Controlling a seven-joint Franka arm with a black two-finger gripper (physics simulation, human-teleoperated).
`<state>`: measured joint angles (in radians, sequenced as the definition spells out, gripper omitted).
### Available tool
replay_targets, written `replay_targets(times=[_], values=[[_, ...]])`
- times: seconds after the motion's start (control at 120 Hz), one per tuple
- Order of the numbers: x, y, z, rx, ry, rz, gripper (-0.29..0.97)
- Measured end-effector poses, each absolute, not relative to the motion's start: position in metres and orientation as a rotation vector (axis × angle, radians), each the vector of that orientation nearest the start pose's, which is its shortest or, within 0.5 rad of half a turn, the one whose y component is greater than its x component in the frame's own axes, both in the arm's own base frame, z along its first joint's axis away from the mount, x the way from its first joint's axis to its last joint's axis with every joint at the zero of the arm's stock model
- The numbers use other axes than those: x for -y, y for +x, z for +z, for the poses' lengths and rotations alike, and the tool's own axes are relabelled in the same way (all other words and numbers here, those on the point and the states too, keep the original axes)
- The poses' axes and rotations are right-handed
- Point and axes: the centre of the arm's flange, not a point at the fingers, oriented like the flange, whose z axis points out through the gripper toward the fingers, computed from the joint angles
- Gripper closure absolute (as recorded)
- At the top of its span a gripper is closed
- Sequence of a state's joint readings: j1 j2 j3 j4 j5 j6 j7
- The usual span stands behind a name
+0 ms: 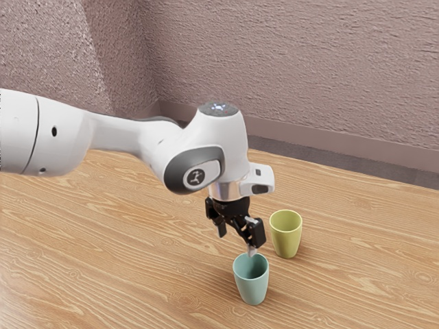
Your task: Place the left cup onto the right cup
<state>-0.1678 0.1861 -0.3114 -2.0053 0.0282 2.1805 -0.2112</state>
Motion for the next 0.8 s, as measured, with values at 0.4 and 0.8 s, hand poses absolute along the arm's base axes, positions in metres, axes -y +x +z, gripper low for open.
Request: replay_targets(times=[0.4,0.8], values=[[0.256,0.528,0.35,-0.406,-3.144,0.065,0.0],[0.254,0.528,0.335,-0.396,-3.142,0.107,0.0]])
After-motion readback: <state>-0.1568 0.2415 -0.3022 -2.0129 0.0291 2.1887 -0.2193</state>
